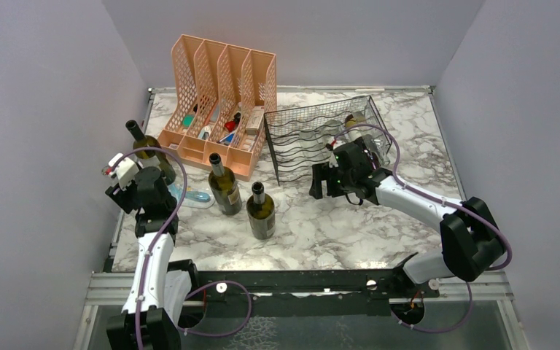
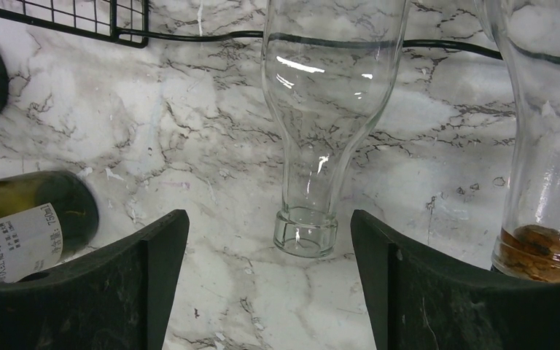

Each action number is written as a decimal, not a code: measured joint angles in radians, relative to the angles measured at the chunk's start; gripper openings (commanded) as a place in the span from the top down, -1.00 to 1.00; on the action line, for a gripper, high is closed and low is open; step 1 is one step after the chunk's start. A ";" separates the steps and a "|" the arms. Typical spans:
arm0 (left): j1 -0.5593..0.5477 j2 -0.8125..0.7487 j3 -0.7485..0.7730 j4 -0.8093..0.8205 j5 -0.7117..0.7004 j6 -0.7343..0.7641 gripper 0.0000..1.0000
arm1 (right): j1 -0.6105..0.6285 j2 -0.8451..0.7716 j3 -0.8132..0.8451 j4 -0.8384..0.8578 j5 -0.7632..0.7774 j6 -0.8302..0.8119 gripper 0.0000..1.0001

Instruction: Take the wine bottle off the wine rack

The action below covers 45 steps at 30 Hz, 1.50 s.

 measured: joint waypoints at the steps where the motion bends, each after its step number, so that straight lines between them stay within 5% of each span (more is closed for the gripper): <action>1: 0.002 0.008 -0.003 0.009 -0.003 0.002 1.00 | 0.000 0.000 0.000 0.003 0.000 -0.002 -0.70; 3: 0.006 0.028 -0.004 0.029 -0.008 0.004 0.97 | 0.000 0.002 0.000 0.011 0.000 -0.005 -0.71; 7: 0.006 0.050 -0.004 0.053 -0.028 -0.003 0.43 | 0.000 0.015 0.000 0.019 0.000 -0.006 -0.74; 13: 0.008 0.045 -0.004 0.037 -0.045 -0.046 0.13 | 0.000 0.020 0.000 0.020 0.000 -0.009 -0.75; 15: 0.008 0.037 -0.003 0.023 -0.045 -0.054 -0.20 | 0.000 0.020 0.000 0.019 0.000 -0.015 -0.75; 16: 0.008 0.034 -0.003 0.016 -0.045 -0.058 -0.67 | 0.000 0.020 0.000 0.020 0.000 -0.017 -0.75; 17: 0.008 0.027 -0.002 0.005 -0.045 -0.062 -0.93 | 0.000 0.020 0.000 0.019 0.000 -0.019 -0.76; 26: 0.005 -0.067 0.012 -0.127 -0.001 -0.125 -0.98 | 0.000 0.020 0.000 0.019 0.009 -0.023 -0.78; 38: -0.006 -0.179 0.081 -0.326 0.074 -0.249 -0.98 | 0.000 0.033 -0.050 0.154 0.092 -0.008 -0.52; 42: -0.027 -0.238 0.107 -0.404 0.109 -0.304 -0.98 | 0.002 0.044 -0.103 0.237 0.138 0.004 -0.38; 45: -0.042 -0.280 0.128 -0.448 0.140 -0.346 -0.98 | 0.016 0.065 -0.133 0.313 0.170 0.011 -0.02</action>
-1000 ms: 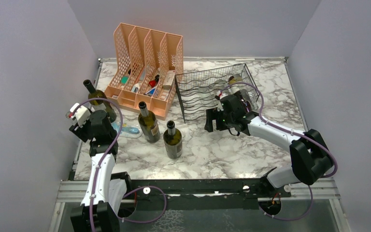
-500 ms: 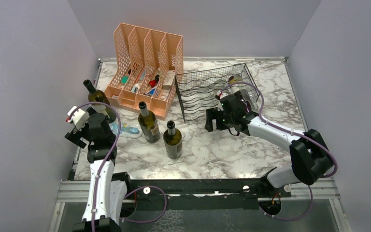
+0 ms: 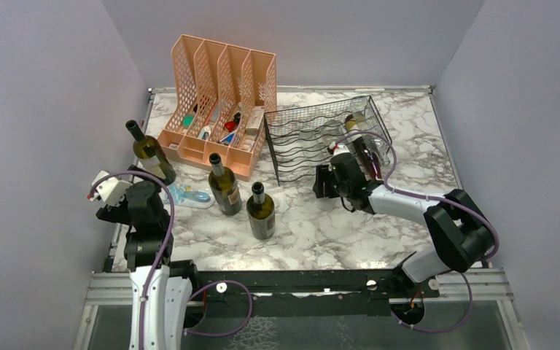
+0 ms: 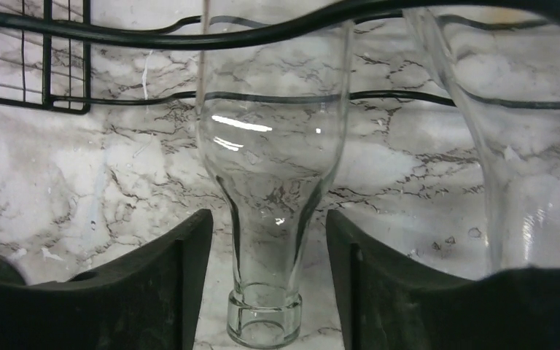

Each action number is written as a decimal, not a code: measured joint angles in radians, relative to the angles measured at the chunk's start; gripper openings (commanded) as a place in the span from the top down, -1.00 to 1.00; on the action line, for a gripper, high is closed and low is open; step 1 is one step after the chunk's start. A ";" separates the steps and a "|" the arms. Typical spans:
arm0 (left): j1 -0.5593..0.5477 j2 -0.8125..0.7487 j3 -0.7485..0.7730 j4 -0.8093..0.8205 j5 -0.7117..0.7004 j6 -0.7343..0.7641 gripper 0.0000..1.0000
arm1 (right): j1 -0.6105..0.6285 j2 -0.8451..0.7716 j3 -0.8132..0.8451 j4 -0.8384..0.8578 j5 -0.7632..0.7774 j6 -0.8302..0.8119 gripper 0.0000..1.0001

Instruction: Take the wine bottle off the wine rack

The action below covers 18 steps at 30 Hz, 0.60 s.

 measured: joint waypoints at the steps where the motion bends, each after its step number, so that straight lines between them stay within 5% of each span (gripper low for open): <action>1: -0.007 -0.021 0.012 -0.017 0.015 -0.016 -0.98 | 0.011 0.009 -0.006 0.023 0.012 0.001 0.17; 6: -0.040 -0.065 0.089 -0.075 0.063 -0.076 -0.98 | 0.037 0.019 -0.020 0.058 0.069 0.032 0.91; 11: -0.080 -0.087 0.199 -0.128 0.110 -0.124 -0.98 | 0.038 -0.054 -0.024 -0.054 0.058 0.087 0.98; 18: -0.130 -0.141 0.349 -0.129 0.196 -0.148 -0.98 | 0.042 -0.363 0.003 -0.504 -0.111 0.141 0.98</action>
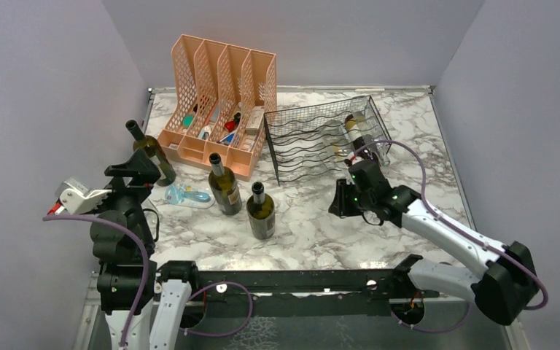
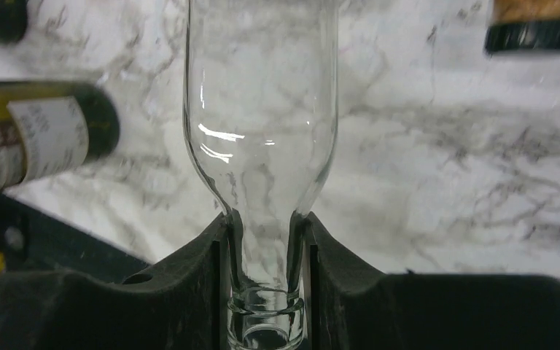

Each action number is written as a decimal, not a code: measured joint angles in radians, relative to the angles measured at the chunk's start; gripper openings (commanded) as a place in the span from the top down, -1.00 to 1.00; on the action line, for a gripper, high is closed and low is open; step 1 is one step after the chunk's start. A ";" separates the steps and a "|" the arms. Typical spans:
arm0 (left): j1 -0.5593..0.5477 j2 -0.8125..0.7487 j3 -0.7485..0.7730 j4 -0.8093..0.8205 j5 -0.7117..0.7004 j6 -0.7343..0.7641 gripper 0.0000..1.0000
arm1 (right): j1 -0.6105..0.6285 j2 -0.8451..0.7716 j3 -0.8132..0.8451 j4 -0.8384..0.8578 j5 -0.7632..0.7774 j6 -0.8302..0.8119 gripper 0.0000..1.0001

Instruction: Take the wine bottle off the wine rack

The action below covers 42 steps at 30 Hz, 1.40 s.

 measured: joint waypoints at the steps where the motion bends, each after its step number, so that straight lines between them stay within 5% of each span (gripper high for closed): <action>1: -0.006 -0.003 0.004 0.039 0.056 0.024 -0.98 | 0.000 -0.033 0.014 -0.061 -0.026 0.005 0.98; 6: -0.052 0.053 -0.001 0.283 0.481 0.183 -0.97 | 0.001 -0.085 0.179 -0.377 -0.163 0.000 0.98; 12: -0.059 0.335 0.115 0.446 1.020 0.340 -0.98 | 0.002 -0.060 0.425 -0.673 -0.262 -0.046 0.98; 19: -0.274 0.600 0.276 0.488 1.322 0.501 -0.98 | 0.004 -0.005 0.633 -0.859 -0.262 -0.084 0.98; 23: -0.494 0.709 0.345 0.439 1.331 0.650 -0.97 | 0.004 0.005 0.694 -0.901 -0.255 -0.087 0.98; 30: -0.997 0.922 0.447 0.251 1.080 1.060 -0.98 | 0.004 0.005 0.756 -0.931 -0.245 -0.077 0.98; 37: -1.109 0.958 0.370 0.206 0.927 1.333 -0.98 | 0.004 -0.010 0.840 -0.964 -0.247 -0.061 0.98; 42: -1.139 1.002 0.344 0.214 0.841 1.422 -0.65 | 0.004 -0.038 0.844 -0.970 -0.272 -0.051 0.98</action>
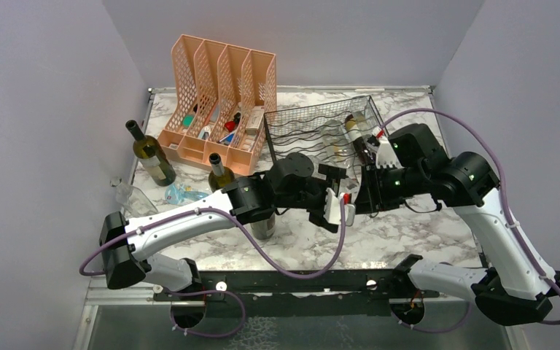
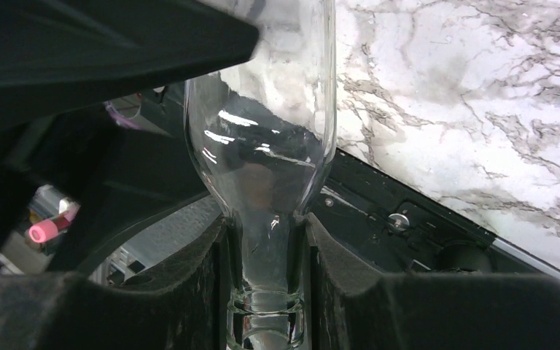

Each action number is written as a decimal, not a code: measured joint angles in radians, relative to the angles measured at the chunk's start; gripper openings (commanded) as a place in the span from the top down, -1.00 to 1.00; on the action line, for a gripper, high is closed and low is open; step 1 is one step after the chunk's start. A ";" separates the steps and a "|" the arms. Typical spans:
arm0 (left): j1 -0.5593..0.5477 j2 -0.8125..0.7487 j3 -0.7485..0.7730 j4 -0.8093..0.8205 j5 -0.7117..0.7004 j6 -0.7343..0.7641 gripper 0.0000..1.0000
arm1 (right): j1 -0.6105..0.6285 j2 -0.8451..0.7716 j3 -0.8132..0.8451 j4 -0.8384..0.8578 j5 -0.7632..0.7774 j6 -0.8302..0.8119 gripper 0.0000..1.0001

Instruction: Take the wine bottle off the wine rack

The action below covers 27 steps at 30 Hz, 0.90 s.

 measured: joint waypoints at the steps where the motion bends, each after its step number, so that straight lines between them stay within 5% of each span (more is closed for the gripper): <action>1: -0.006 0.010 -0.004 0.013 -0.018 0.010 -0.56 | 0.000 -0.003 0.000 -0.005 -0.004 0.002 0.98; 4: -0.013 0.018 -0.042 0.073 -0.079 0.027 0.06 | 0.000 -0.009 -0.001 -0.016 -0.026 0.011 0.91; 8: -0.032 0.002 -0.117 0.170 -0.124 0.052 0.53 | -0.010 -0.014 -0.001 -0.017 -0.015 0.031 -0.05; 11: -0.034 -0.015 -0.163 0.238 -0.157 0.006 0.85 | -0.006 -0.029 0.005 0.007 -0.004 0.024 -0.42; 20: -0.019 -0.018 -0.204 0.306 -0.260 -0.200 0.95 | 0.000 -0.171 -0.018 0.243 0.185 -0.025 -0.36; 27: -0.019 -0.018 -0.221 0.372 -0.285 -0.326 0.99 | 0.000 -0.186 -0.129 0.379 0.268 -0.042 -0.07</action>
